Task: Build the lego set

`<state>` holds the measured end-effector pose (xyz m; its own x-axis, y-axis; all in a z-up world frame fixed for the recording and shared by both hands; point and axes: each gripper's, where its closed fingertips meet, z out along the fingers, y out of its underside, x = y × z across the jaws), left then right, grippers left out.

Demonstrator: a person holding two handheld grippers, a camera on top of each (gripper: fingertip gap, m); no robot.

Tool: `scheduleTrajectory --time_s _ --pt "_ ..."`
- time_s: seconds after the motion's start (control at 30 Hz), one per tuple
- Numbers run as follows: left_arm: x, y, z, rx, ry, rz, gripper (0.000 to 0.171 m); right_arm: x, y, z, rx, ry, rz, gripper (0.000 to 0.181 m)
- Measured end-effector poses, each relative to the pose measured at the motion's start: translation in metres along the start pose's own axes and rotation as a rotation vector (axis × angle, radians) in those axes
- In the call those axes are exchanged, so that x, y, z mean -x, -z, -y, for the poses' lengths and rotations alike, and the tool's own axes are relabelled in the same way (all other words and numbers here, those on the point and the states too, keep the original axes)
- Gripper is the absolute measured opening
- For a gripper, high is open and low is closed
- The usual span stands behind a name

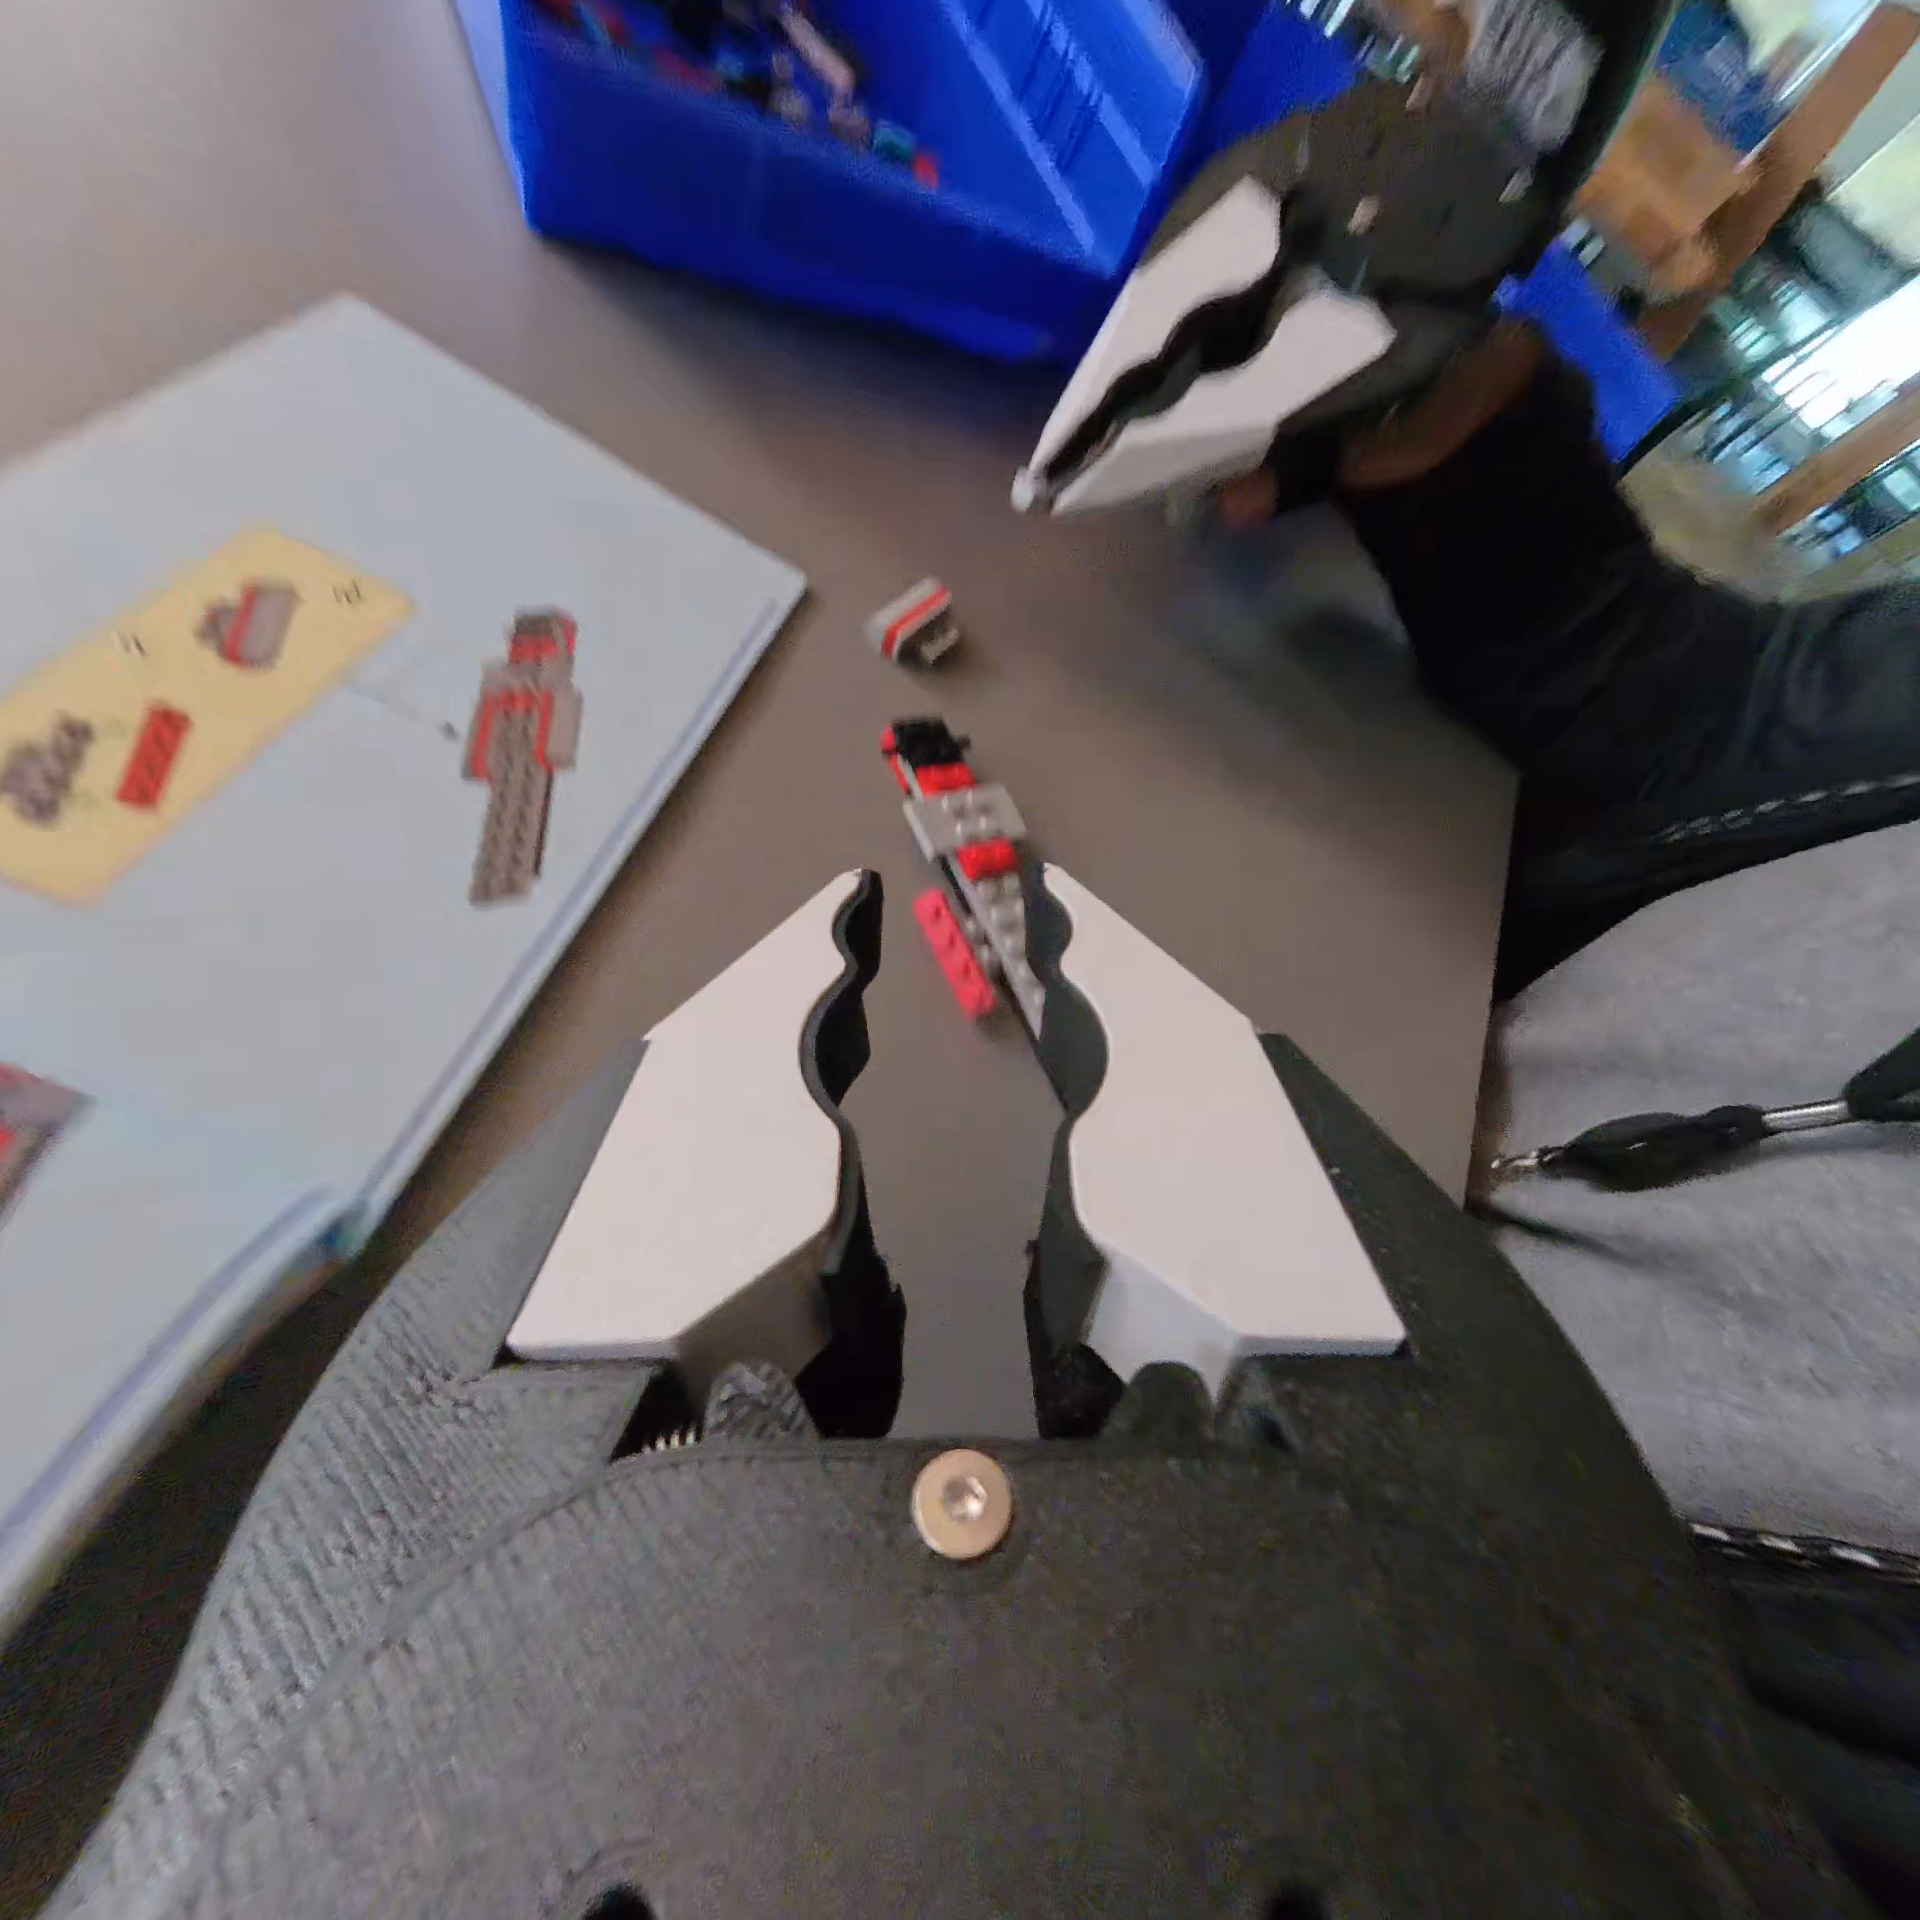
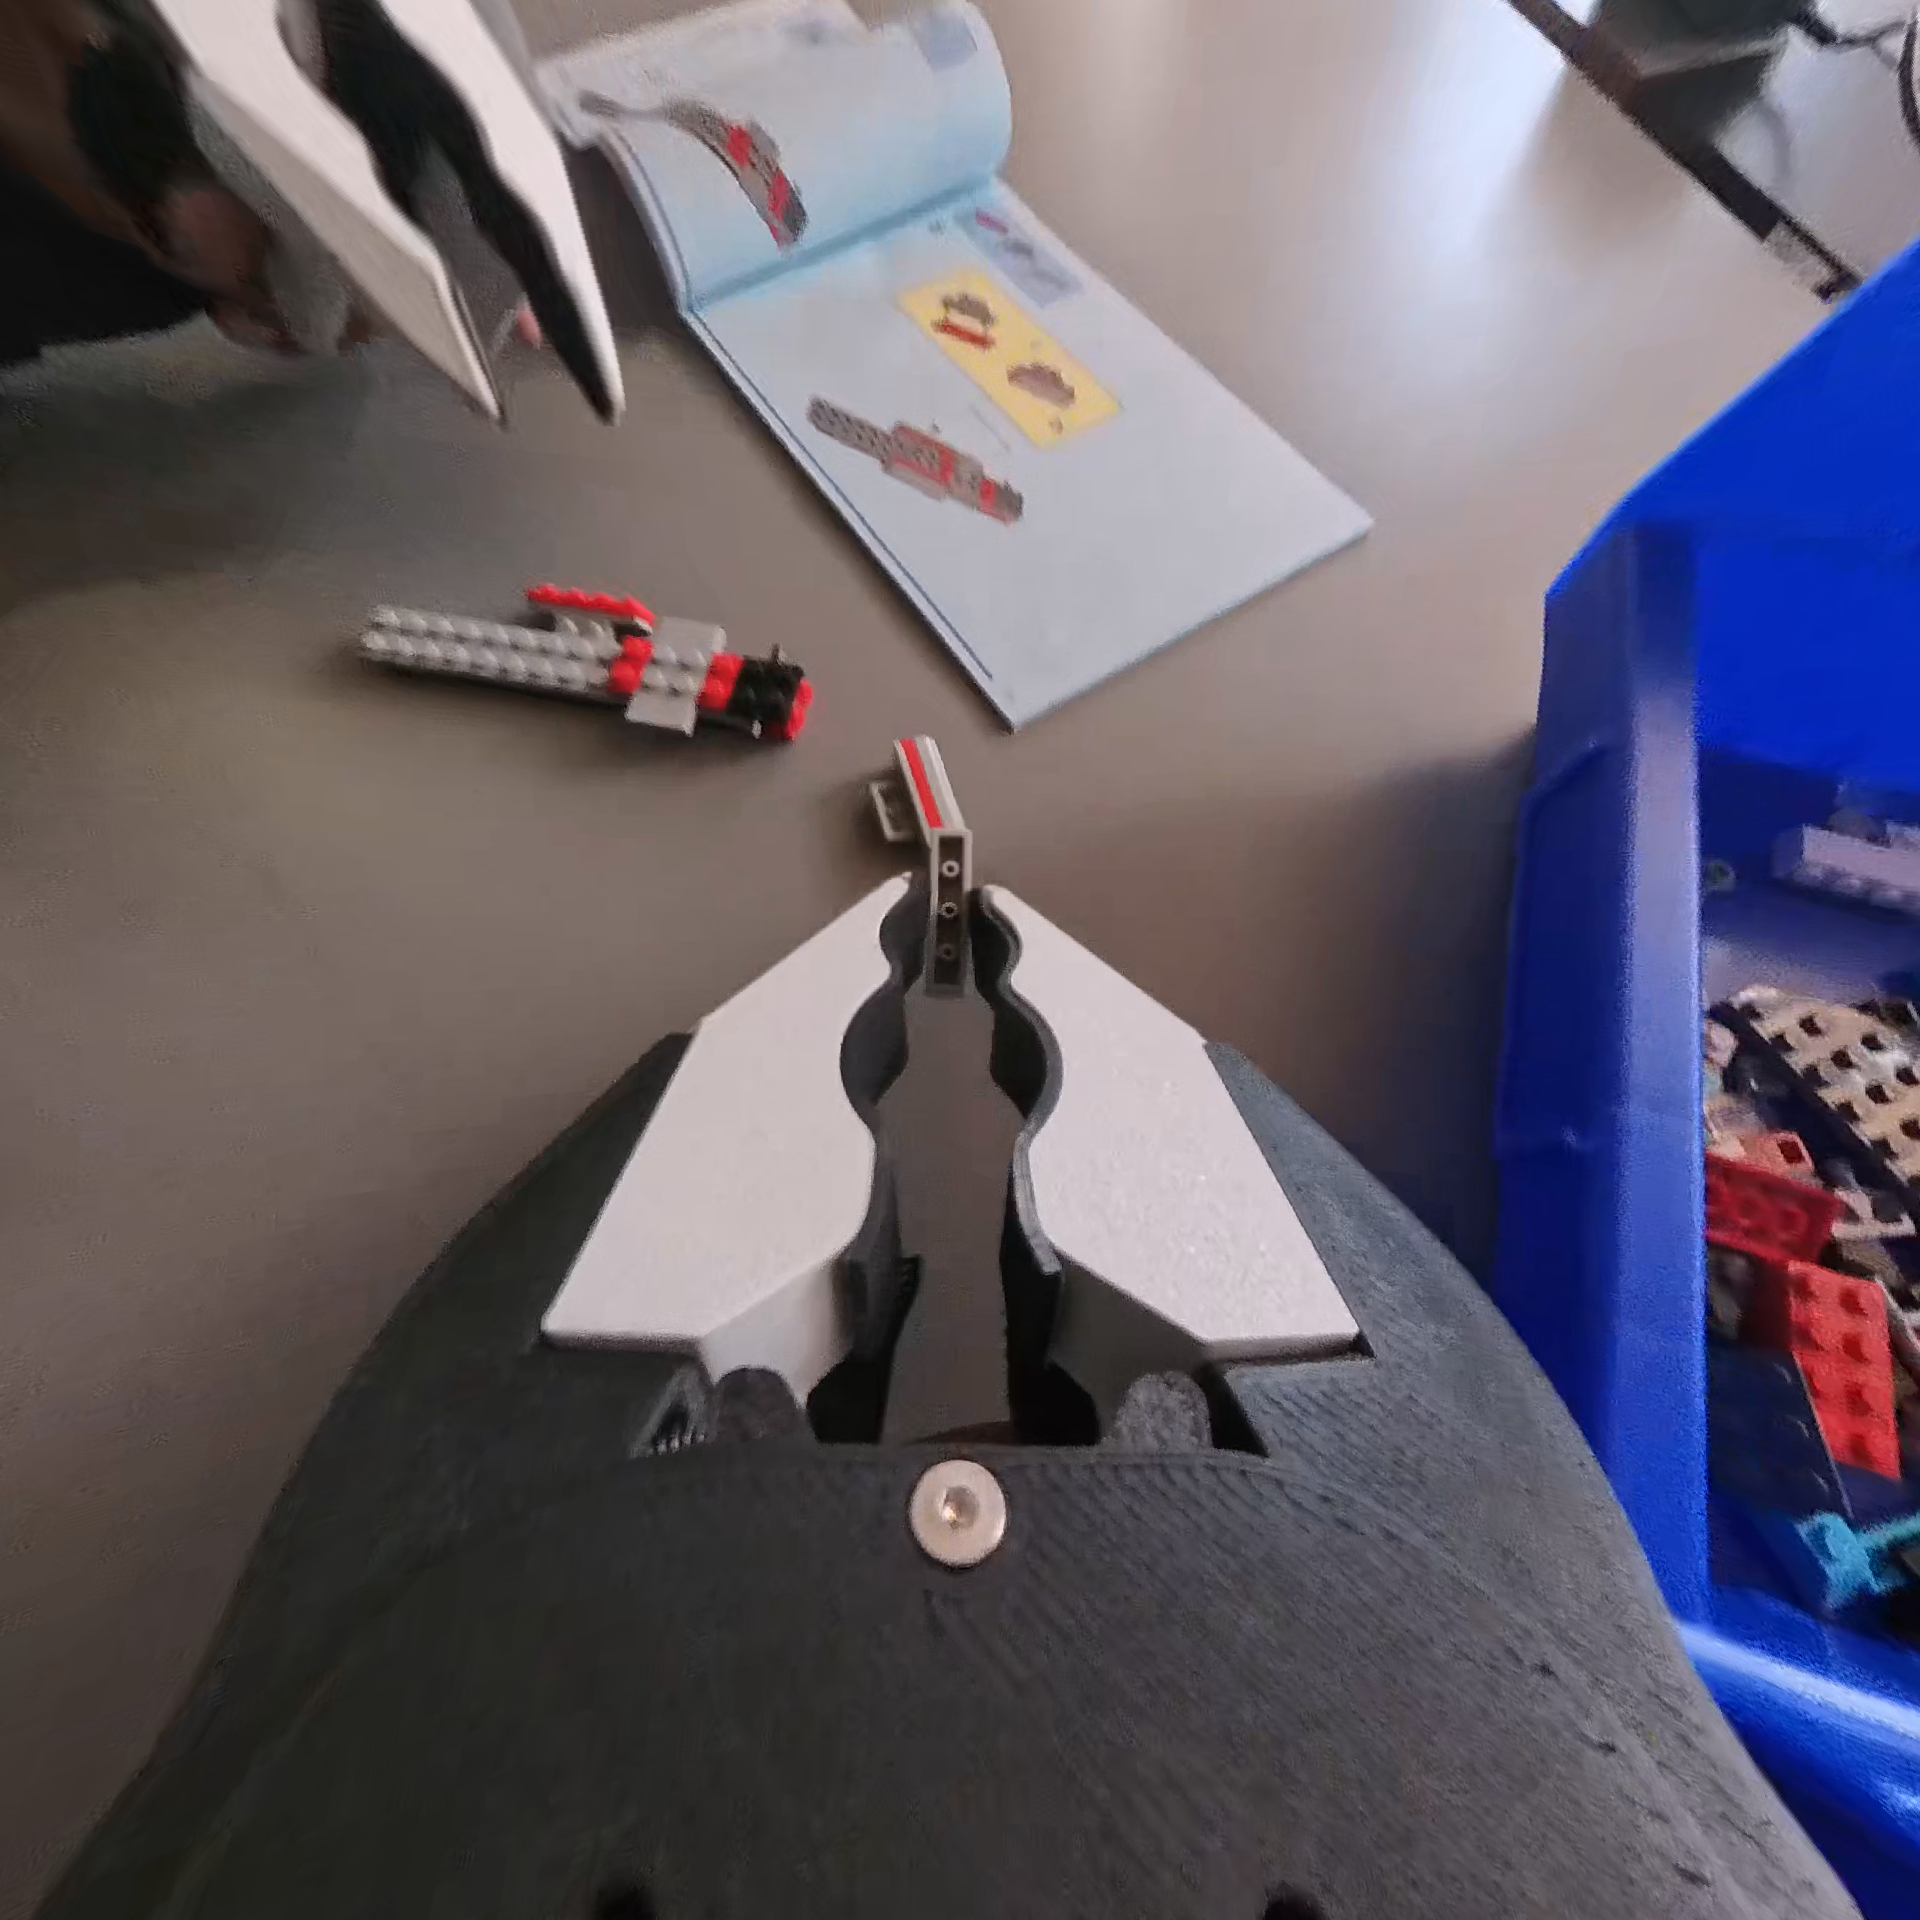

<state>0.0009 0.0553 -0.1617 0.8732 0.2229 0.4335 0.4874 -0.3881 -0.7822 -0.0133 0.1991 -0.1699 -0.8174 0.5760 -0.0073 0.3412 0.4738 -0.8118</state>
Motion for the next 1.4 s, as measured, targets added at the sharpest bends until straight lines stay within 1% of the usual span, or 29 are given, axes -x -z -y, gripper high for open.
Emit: scheduleTrajectory --time_s 0.07,0.13,0.23,0.4,0.47,0.5,0.53,0.73,0.83,0.9,0.97,1.07,1.13,1.2,1.23,1.3,1.37,1.4 --pt "-0.003 -0.004 -0.018 0.076 -0.018 0.036 0.022 0.008 -0.003 0.009 -0.029 0.012 0.017 0.010" --pt "-0.006 -0.009 -0.030 0.125 -0.043 0.047 0.015 0.017 -0.006 0.016 -0.048 0.038 0.034 0.010" --pt "-0.007 -0.014 -0.036 0.159 -0.076 0.080 0.014 0.027 -0.008 0.019 -0.054 0.070 0.047 0.010" --pt "-0.007 -0.022 -0.044 0.222 -0.128 0.129 0.018 0.028 -0.006 0.019 -0.056 0.085 0.042 0.010" --pt "-0.007 -0.025 -0.042 0.215 -0.126 0.141 0.018 0.027 -0.004 0.020 -0.064 0.085 0.038 0.010" --pt "-0.007 -0.026 -0.041 0.211 -0.122 0.143 0.016 0.026 -0.003 0.020 -0.063 0.086 0.034 0.010" --pt "-0.005 -0.026 -0.041 0.209 -0.117 0.156 0.010 0.025 -0.003 0.019 -0.059 0.090 0.029 0.010" --pt "0.000 -0.025 -0.034 0.182 -0.076 0.152 0.008 0.024 0.000 0.018 -0.060 0.091 0.028 0.010" --pt "-0.009 -0.018 -0.016 0.108 -0.061 0.107 0.008 0.024 0.003 0.016 -0.063 0.091 0.044 0.010" --pt "-0.025 -0.019 0.003 0.054 -0.071 0.037 0.008 0.025 0.005 0.014 -0.064 0.085 0.072 0.010" --pt "-0.045 -0.034 0.010 0.076 -0.104 -0.028 0.008 0.027 0.006 0.012 -0.061 0.084 0.098 0.010" --pt "-0.066 -0.073 0.001 0.201 -0.173 -0.077 0.008 0.030 0.007 0.006 -0.046 0.090 0.127 0.010" --pt "-0.071 -0.096 -0.008 0.270 -0.195 -0.099 0.008 0.032 0.008 0.002 -0.032 0.101 0.139 0.010" --pt "-0.070 -0.111 -0.015 0.324 -0.199 -0.098 0.009 0.031 0.008 -0.001 -0.021 0.108 0.137 0.010" --pt "-0.070 -0.116 -0.016 0.336 -0.196 -0.098 0.009 0.030 0.008 -0.002 -0.019 0.108 0.135 0.010" --pt "-0.072 -0.120 -0.014 0.331 -0.177 -0.123 0.017 0.029 0.009 -0.002 -0.022 0.109 0.133 0.010" --pt "-0.070 -0.117 -0.005 0.289 -0.157 -0.132 0.027 0.028 0.010 -0.001 -0.036 0.119 0.134 0.010" --pt "-0.069 -0.114 0.002 0.254 -0.136 -0.142 0.028 0.027 0.011 0.001 -0.046 0.132 0.131 0.010"
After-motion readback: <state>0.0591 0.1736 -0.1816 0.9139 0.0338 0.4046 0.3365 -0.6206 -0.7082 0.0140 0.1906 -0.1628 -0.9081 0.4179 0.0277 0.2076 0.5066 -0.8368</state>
